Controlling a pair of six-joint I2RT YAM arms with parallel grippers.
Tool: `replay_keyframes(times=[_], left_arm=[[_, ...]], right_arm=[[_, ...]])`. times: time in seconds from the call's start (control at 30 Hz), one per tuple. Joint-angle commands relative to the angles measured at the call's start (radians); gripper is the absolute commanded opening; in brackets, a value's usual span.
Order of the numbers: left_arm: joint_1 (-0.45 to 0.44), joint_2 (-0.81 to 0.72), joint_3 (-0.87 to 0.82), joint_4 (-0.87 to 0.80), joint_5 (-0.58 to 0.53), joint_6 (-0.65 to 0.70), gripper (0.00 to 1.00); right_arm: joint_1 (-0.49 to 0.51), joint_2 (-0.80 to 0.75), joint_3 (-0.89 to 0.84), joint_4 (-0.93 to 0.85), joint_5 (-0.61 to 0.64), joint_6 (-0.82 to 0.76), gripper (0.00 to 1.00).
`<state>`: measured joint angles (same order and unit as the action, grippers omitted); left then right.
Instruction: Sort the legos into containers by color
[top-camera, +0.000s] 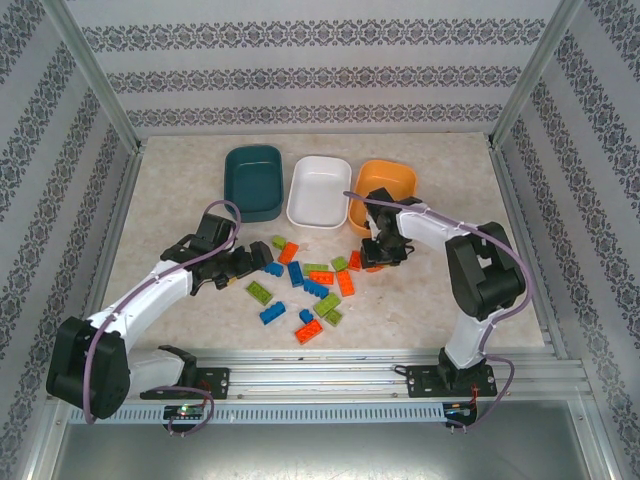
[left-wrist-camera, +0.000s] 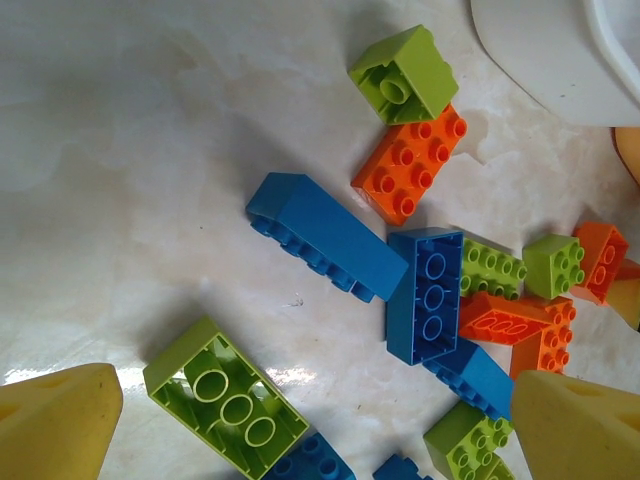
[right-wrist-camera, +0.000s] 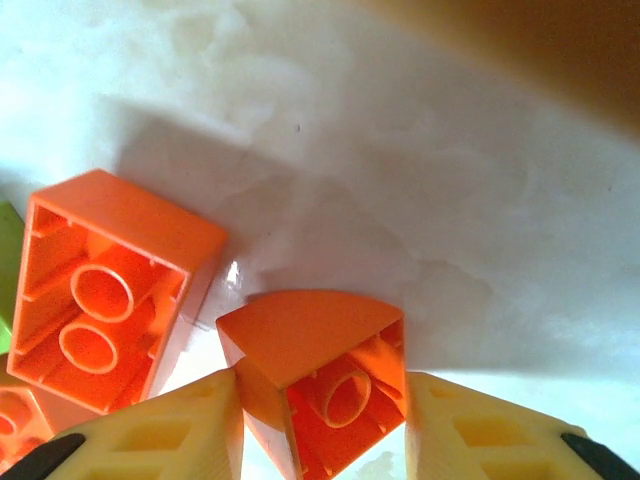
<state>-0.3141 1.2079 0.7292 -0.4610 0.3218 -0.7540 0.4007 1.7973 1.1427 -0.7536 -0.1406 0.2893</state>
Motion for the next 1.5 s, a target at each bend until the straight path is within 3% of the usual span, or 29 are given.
replay_keyframes(times=[0.0,0.3,0.53,0.83,1.1,1.27,1.47], left_arm=[[-0.008,0.003,0.017,0.033,0.007,-0.018,1.00],[-0.008,-0.002,0.034,0.008,-0.001,0.008,1.00],[-0.008,-0.017,0.035,-0.004,0.000,0.017,1.00],[-0.008,-0.073,0.039,-0.077,-0.033,0.055,1.00],[-0.006,-0.112,0.049,-0.136,-0.061,0.076,1.00],[-0.004,-0.131,0.031,-0.143,-0.072,0.069,1.00],[-0.004,-0.112,0.016,-0.108,-0.063,0.051,1.00]], right_arm=[[-0.009,-0.049,-0.037,-0.018,0.004,0.021,0.40],[-0.013,-0.195,-0.066,-0.057,-0.016,0.064,0.39],[-0.062,-0.264,0.041,-0.085,-0.072,0.106,0.39],[-0.163,-0.073,0.312,-0.096,-0.114,0.131,0.39],[-0.160,0.186,0.520,-0.151,-0.111,0.102,0.38],[-0.136,0.234,0.510,-0.173,-0.111,0.075,0.38],[-0.134,0.168,0.382,-0.179,-0.111,0.058,0.38]])
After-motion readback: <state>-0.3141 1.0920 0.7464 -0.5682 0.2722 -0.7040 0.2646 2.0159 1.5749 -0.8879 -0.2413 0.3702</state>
